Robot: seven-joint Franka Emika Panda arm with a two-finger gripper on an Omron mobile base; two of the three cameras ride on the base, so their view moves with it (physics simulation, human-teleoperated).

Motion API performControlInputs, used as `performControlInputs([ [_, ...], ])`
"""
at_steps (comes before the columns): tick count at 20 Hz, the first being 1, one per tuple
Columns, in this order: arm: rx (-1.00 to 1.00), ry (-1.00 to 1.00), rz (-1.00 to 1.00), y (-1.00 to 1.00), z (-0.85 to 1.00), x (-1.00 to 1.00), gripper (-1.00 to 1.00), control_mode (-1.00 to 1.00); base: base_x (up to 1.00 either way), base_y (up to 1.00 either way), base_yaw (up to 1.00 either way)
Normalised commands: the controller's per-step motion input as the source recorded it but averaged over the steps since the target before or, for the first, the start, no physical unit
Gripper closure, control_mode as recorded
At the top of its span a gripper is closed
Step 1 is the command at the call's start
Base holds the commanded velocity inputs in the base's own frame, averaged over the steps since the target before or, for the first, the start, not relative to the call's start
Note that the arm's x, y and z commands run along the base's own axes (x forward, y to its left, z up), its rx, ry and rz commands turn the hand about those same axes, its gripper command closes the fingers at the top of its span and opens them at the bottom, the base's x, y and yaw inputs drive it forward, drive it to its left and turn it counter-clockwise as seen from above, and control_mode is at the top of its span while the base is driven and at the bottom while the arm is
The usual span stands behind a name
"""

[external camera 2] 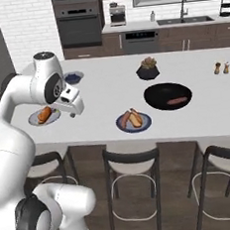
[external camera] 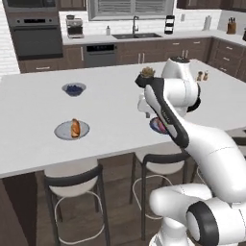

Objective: Place one bun and one sausage from the bowl on each plate.

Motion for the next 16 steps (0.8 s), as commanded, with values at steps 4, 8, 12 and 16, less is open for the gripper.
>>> performControlInputs([
  [4, 0.0, 0.0, 0.0, 0.0, 0.0, 0.0, -1.0, 1.0, 0.18, -1.0, 0.13],
  [8, 0.0, 0.0, 0.0, 0.0, 0.0, 0.0, -1.0, 1.0, 0.28, -1.0, 0.17],
  [12, 0.0, 0.0, 0.0, 0.0, 0.0, 0.0, -1.0, 1.0, 0.41, -1.0, 0.17],
  [16, 0.0, 0.0, 0.0, 0.0, 0.0, 0.0, -1.0, 1.0, 0.56, -1.0, 0.16],
])
